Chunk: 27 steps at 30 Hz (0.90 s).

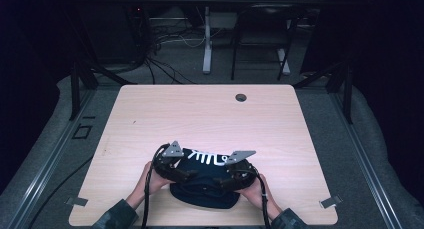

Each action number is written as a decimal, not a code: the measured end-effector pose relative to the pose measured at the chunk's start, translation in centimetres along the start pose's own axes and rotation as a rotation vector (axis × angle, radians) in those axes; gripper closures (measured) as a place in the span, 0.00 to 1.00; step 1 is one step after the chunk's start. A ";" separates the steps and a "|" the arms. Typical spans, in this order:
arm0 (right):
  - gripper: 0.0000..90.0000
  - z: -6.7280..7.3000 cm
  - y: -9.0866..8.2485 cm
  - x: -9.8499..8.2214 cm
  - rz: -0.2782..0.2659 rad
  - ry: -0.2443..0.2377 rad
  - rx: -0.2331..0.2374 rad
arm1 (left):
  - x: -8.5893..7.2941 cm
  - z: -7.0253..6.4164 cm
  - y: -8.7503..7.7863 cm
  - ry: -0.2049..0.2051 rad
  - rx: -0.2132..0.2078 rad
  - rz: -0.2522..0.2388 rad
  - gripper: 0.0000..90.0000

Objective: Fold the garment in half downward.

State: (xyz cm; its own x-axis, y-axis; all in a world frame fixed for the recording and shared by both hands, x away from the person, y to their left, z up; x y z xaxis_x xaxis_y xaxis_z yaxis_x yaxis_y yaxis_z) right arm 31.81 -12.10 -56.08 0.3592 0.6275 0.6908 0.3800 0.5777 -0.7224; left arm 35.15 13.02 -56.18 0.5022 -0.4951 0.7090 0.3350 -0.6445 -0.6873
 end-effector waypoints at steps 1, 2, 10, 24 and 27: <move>0.34 0.0 0.1 -0.2 0.009 0.002 0.001 | -0.2 -0.2 0.0 0.005 0.006 0.005 0.24; 0.34 0.0 0.2 -0.4 0.017 -0.002 -0.006 | -0.4 -0.4 0.1 0.010 0.016 0.011 0.23; 0.30 0.4 0.9 -0.8 0.064 -0.103 -0.071 | -1.4 -1.7 0.6 0.044 0.085 0.068 0.20; 0.26 -2.9 1.4 -1.0 0.046 -0.086 -0.081 | -0.8 -1.6 2.5 -0.023 0.155 0.014 0.18; 0.22 -3.5 1.5 -1.0 0.042 -0.077 -0.092 | -0.5 -1.5 2.6 -0.015 0.168 0.004 0.18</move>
State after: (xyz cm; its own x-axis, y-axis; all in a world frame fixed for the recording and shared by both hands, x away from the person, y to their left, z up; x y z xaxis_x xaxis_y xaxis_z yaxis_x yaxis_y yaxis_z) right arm 35.03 -13.70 -57.78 0.3110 0.6903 0.6533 0.4443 0.5020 -0.7420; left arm 34.54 10.68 -58.15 0.5152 -0.4881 0.7045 0.4611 -0.5350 -0.7079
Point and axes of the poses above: each handheld gripper's, and its own axes: y roughly forward along the jaws, x roughly out of its top, z roughly to its left, the point moved 1 cm from there along y, roughly forward along the jaws, and after that the axes turned 10 degrees about -y, right-handed, at the moved point
